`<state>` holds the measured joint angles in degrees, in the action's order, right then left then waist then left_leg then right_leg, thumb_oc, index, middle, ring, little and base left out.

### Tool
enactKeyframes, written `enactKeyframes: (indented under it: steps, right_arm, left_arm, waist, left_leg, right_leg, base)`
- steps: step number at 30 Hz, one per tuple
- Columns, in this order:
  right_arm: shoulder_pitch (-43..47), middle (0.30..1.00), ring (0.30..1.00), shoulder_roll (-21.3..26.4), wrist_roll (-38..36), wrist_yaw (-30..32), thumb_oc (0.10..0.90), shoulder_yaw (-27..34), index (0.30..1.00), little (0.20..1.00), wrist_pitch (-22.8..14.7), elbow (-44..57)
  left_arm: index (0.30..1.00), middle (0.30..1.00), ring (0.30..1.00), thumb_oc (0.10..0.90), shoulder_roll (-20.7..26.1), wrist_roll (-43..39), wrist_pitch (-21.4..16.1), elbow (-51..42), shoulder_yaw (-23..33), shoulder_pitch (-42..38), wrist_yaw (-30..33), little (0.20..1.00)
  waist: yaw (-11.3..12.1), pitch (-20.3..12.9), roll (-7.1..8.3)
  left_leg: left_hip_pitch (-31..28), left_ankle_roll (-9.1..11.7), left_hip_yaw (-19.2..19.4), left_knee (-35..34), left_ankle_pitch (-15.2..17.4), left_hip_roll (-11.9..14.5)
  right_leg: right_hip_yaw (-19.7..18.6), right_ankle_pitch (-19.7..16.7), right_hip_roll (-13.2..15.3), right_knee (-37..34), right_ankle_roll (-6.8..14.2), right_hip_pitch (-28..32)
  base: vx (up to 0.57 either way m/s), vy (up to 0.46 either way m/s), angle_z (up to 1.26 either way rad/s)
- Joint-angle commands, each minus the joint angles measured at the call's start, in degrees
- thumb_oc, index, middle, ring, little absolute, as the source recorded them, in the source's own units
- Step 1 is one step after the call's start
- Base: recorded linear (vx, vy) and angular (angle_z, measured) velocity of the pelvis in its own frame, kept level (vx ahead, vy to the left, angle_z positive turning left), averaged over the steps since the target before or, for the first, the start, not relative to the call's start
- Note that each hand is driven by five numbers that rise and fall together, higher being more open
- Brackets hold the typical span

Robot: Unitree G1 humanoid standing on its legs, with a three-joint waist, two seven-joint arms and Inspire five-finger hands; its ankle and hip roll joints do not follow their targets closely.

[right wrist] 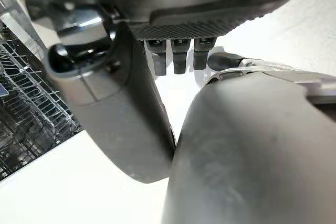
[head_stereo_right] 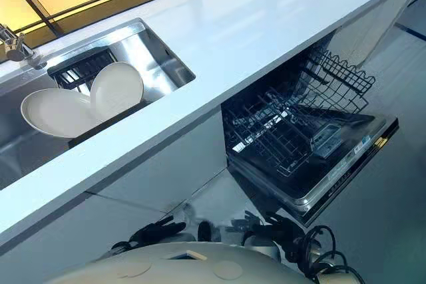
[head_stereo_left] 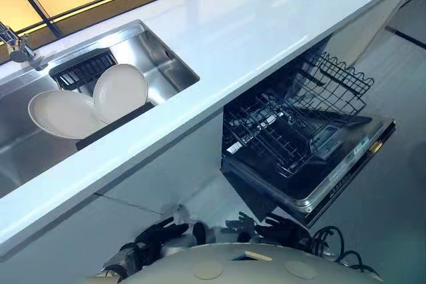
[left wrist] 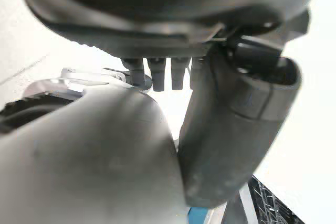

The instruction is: Pick up plates and place into dishwasher.

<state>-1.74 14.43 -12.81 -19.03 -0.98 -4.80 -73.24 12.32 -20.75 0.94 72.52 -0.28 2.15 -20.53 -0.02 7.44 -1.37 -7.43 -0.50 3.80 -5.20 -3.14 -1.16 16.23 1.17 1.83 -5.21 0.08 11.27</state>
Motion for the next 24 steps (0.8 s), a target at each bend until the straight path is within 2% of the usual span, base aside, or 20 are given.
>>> enactKeyframes:
  steps: [1, 5, 8, 11, 15, 20, 23, 24]
  right_arm:
    - [2.3, 0.900, 0.900, 0.5, 0.4, -0.7, 0.800, -1.8, 0.900, 0.900, -0.7, -0.5]
    - [2.4, 0.900, 0.900, 0.6, 0.5, -0.5, 0.800, -1.5, 0.900, 0.900, -0.6, -0.7]
    - [2.5, 0.900, 0.900, 0.8, 0.5, -0.9, 0.800, -1.7, 0.900, 0.900, -0.5, -0.6]
    - [2.7, 0.900, 0.900, 1.0, 0.6, -1.3, 0.800, -1.8, 0.900, 0.900, -0.3, -0.4]
    - [3.0, 0.900, 0.900, 1.4, 0.5, -1.6, 0.800, -2.6, 0.900, 0.900, 0.1, 0.3]
    - [3.2, 0.900, 0.900, 2.7, 2.3, -2.1, 0.800, -3.2, 0.900, 0.900, 1.0, 1.4]
    - [3.4, 0.900, 0.900, 3.6, 2.6, -2.6, 0.800, -3.1, 0.900, 0.900, 1.7, 2.2]
    - [3.5, 0.900, 0.900, 3.8, 2.5, -2.7, 0.800, -3.0, 0.900, 0.900, 1.8, 2.4]
  left_arm:
    - [0.900, 0.900, 0.900, 0.800, -1.2, 0.8, -3.2, 0.4, -1.6, -1.7, -1.6, 0.900]
    - [0.900, 0.900, 0.900, 0.800, -1.1, -0.2, -3.9, 0.2, -1.3, -1.6, -1.3, 0.900]
    - [0.900, 0.900, 0.900, 0.800, -1.1, -1.8, -6.0, -0.2, -1.1, -2.0, -0.9, 0.900]
    - [0.900, 0.900, 0.900, 0.800, -0.9, 1.1, -10.9, -1.2, -1.9, -2.0, 0.1, 0.900]
    - [0.900, 0.900, 0.900, 0.800, 0.9, 11.8, -21.1, -5.3, -5.8, -2.8, 4.7, 0.900]
    - [0.900, 0.900, 0.900, 0.800, 3.0, 11.5, -22.3, -15.8, -10.3, -4.9, 2.7, 0.900]
    - [0.900, 0.900, 0.900, 0.800, 5.6, 9.0, -22.3, -28.7, -13.1, -6.4, -4.9, 0.900]
    - [0.900, 0.900, 0.900, 0.800, 6.9, 6.9, -20.7, -33.8, -13.8, -7.0, -8.7, 0.900]
  waist:
    - [1.0, -1.0, 0.27]
    - [1.0, -1.0, 0.38]
    - [1.1, -1.0, 0.43]
    - [1.2, -0.9, 0.43]
    - [1.1, -0.7, 0.29]
    - [0.8, -0.2, -0.32]
    - [1.1, -0.1, -0.86]
    - [1.3, -0.1, -1.02]
  left_leg:
    - [-0.5, 0.5, 3.8, 2.9, 6.6, -1.0]
    - [-0.4, 0.6, 3.8, 2.9, 6.4, -1.0]
    - [-0.3, 0.6, 3.8, 2.9, 6.4, -1.0]
    - [-0.2, 0.6, 3.8, 2.9, 6.4, -0.9]
    - [0.1, 0.6, 3.9, 2.8, 6.1, -0.8]
    - [0.3, 0.6, 4.1, 2.5, 6.0, -0.8]
    - [0.6, 0.4, 3.8, 2.3, 5.7, -0.8]
    - [0.7, 0.3, 3.6, 2.2, 5.6, -0.8]
  right_leg:
    - [0.0, 4.2, -0.2, 5.6, 1.8, -3.9]
    - [-0.1, 4.1, -0.2, 5.6, 1.9, -3.9]
    - [-0.2, 4.1, -0.3, 5.5, 1.9, -3.9]
    - [-0.2, 4.0, -0.3, 5.6, 2.0, -4.1]
    - [-0.5, 3.9, -0.3, 5.9, 2.1, -4.5]
    - [-0.9, 3.7, -0.4, 6.1, 2.3, -5.2]
    - [-1.1, 3.4, -0.3, 6.1, 2.5, -5.6]
    - [-1.2, 3.3, -0.4, 6.1, 2.6, -5.7]
  base:
    - [-0.04, -0.581, 1.14]
    - [0.00, 0.000, 0.00]
    - [0.00, 0.000, 0.00]
    - [0.00, 0.000, 0.00]
    - [-0.01, 0.008, 0.00]
    - [-0.04, 0.037, -0.04]
    - [-0.04, 0.033, -0.01]
    - [-0.03, 0.016, 0.00]
